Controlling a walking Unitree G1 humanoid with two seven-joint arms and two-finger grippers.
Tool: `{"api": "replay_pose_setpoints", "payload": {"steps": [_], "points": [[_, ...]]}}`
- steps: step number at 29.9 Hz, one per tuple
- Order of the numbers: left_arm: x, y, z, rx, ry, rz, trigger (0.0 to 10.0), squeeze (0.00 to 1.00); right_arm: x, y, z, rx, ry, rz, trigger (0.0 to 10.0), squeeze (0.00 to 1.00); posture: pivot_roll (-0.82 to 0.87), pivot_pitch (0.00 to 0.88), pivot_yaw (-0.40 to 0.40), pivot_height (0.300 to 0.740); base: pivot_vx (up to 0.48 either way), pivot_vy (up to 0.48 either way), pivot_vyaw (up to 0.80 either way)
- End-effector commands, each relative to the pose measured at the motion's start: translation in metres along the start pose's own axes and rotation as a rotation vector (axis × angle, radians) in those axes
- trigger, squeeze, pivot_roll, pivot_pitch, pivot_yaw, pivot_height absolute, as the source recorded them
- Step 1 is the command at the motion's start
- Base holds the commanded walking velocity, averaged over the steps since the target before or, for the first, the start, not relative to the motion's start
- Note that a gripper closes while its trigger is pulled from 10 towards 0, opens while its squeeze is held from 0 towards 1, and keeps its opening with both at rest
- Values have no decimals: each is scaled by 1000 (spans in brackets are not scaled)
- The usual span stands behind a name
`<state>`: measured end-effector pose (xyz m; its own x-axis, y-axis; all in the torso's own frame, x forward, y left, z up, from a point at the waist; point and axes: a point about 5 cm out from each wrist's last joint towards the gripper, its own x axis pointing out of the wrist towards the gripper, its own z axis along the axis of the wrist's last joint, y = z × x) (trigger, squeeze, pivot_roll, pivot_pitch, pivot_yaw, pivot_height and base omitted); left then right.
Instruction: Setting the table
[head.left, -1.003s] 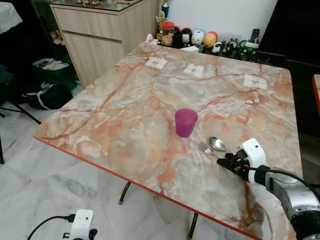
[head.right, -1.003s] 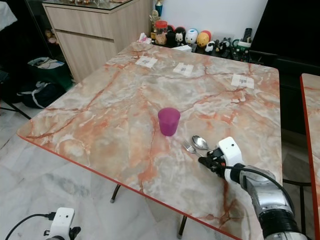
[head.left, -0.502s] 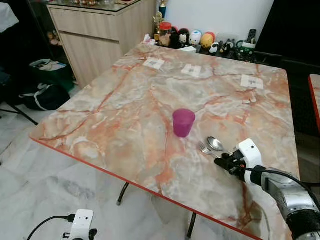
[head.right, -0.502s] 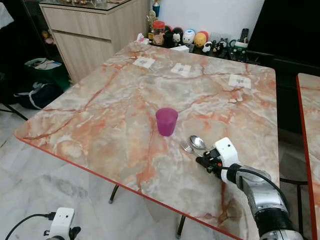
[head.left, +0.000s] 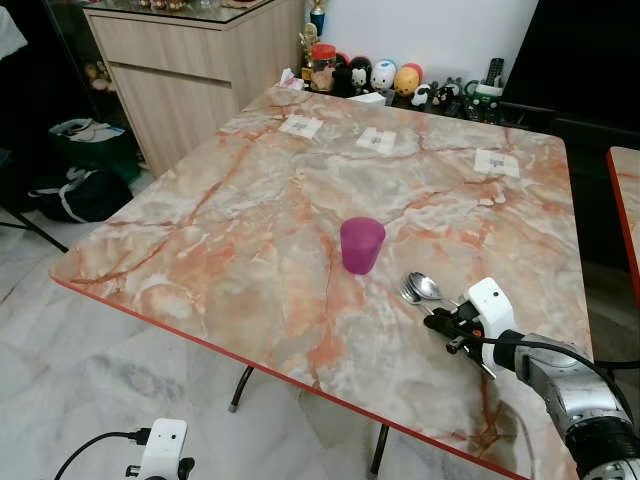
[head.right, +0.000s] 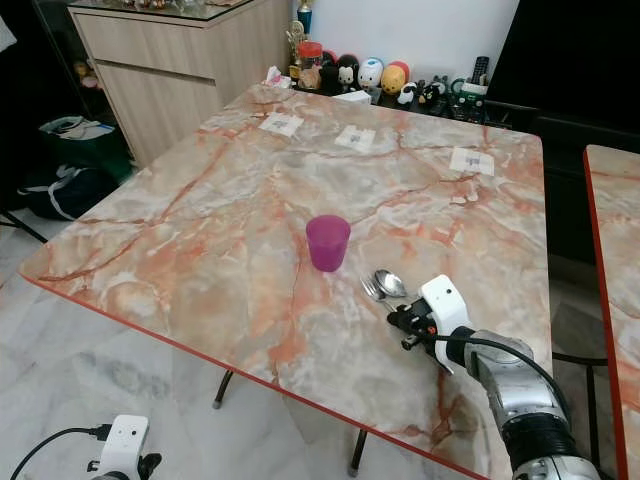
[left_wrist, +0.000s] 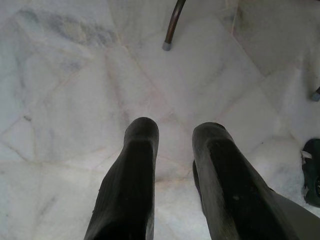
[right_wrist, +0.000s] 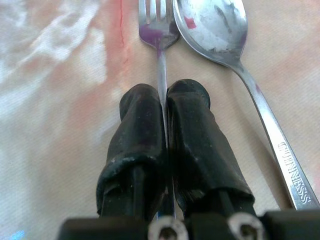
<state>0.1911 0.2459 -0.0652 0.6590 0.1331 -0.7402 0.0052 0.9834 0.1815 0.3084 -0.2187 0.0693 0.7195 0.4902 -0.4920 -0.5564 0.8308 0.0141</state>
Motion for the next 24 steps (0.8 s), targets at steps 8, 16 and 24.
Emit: {"api": "replay_pose_setpoints", "payload": {"steps": [8,16,24], "points": [[-1,1,-5,-15,20,8,10000,0,9,22,-22,17,74,81,0,0,79,37,-16,740,0,0,0],[-1,0,-5,-15,21,6,10000,0,-1,19,-20,-3,52,56,0,0,74,36,-17,740,0,0,0],[-1,-1,-5,-16,19,5,10000,0,-20,24,-8,-12,-46,39,0,0,73,35,-20,740,0,0,0]]}}
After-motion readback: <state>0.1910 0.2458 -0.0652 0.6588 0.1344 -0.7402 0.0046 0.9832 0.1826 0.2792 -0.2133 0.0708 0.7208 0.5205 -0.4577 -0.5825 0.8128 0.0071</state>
